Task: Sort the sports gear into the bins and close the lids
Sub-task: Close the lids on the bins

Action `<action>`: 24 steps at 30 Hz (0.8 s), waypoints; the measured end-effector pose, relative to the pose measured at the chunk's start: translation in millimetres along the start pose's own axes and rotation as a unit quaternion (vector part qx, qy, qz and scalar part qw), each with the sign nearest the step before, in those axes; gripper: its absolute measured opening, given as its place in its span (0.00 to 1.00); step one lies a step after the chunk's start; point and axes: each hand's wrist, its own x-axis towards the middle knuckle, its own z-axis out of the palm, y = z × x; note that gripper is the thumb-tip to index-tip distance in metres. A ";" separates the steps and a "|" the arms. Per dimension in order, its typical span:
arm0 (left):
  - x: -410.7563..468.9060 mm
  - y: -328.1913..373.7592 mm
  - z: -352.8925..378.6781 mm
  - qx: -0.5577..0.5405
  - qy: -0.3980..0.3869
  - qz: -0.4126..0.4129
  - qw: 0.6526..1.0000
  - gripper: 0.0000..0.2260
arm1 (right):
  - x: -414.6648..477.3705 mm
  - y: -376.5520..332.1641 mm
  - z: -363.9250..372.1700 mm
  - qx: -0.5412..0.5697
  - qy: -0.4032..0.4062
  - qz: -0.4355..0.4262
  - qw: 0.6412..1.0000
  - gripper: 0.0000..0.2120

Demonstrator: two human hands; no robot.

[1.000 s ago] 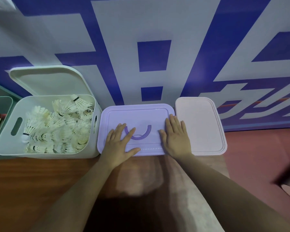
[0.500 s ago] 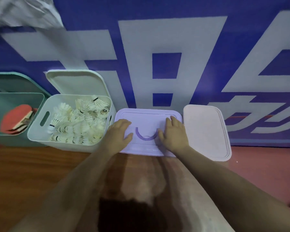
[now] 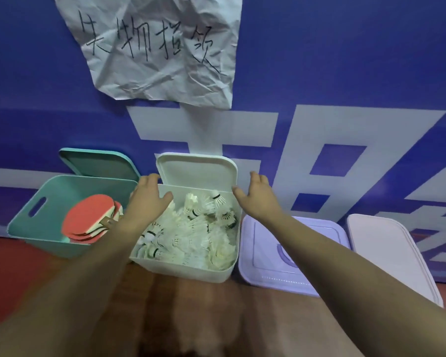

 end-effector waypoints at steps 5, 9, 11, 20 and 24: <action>66.1 -14.6 -6.2 -0.092 -0.038 0.000 0.995 0.29 | 42.6 -39.0 28.2 0.060 0.012 0.070 0.996 0.33; 96.9 -27.6 8.7 -0.113 -0.067 0.007 0.991 0.25 | 56.6 -50.6 46.1 0.104 0.033 0.104 0.989 0.31; 98.4 -34.9 16.1 -0.136 -0.058 0.021 0.989 0.21 | 55.2 -53.6 53.0 0.126 0.044 0.104 0.986 0.32; 84.6 -41.5 -4.6 -0.231 0.055 0.084 0.968 0.17 | 40.0 -80.2 37.5 0.202 0.115 0.106 0.967 0.40; 66.9 -32.4 -33.9 -0.249 0.135 0.122 0.951 0.12 | 18.1 -90.2 16.7 0.226 0.135 0.083 0.961 0.40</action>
